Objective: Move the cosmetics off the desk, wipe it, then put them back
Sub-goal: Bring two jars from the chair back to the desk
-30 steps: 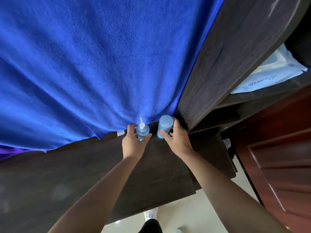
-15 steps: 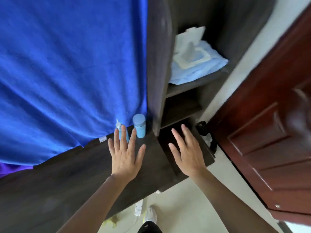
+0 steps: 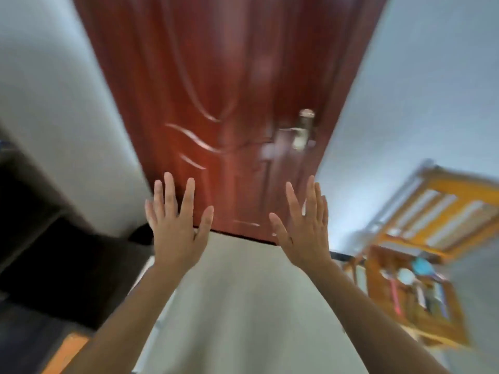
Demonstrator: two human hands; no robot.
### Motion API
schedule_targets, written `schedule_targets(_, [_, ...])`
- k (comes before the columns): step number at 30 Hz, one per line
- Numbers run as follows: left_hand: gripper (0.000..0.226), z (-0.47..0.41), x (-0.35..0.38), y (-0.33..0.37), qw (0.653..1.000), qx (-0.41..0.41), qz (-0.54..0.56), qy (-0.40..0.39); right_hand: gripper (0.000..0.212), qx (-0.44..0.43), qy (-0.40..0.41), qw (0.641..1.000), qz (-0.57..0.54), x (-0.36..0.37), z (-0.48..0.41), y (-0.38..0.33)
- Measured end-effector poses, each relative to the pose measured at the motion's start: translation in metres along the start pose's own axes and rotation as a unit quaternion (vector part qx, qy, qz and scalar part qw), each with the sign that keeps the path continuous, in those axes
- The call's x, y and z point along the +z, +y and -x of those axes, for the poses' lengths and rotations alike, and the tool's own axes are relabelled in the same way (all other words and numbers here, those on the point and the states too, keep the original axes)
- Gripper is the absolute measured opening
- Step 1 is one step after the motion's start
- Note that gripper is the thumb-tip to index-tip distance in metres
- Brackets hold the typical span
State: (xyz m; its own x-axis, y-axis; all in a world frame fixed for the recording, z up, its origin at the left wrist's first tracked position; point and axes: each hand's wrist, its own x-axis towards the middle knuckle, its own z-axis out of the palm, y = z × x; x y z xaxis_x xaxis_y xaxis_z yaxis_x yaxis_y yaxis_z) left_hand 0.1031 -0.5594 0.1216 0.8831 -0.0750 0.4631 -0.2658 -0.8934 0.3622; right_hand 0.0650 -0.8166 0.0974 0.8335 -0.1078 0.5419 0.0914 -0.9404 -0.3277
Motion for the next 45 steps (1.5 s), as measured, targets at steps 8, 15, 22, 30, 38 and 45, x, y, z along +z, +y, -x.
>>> schedule_targets(8, [0.069,0.022,0.13,0.237,0.964,0.198,0.095,-0.147,0.073,0.204,0.035,0.975,0.084,-0.125,0.095,0.221])
schedule_targets(15, [0.073,0.011,0.237,0.386,0.915,0.289,0.156,-0.234,0.072,0.333,0.006,0.932,0.145,-0.172,0.134,0.346])
schedule_targets(22, [0.072,-0.013,0.334,0.525,0.874,0.328,0.177,-0.312,0.075,0.438,-0.029,0.875,0.202,-0.212,0.127,0.476])
schedule_targets(30, [0.072,-0.005,0.436,0.626,0.838,0.367,0.141,-0.377,0.076,0.509,-0.066,0.843,0.163,-0.209,0.135,0.596])
schedule_targets(38, [0.068,0.061,0.537,0.661,0.864,0.253,0.083,-0.428,0.073,0.475,-0.172,0.86,0.077,-0.145,0.169,0.74])
schedule_targets(45, [0.074,0.14,0.656,0.674,0.873,0.091,0.076,-0.474,0.08,0.446,-0.236,0.863,0.039,-0.033,0.225,0.844])
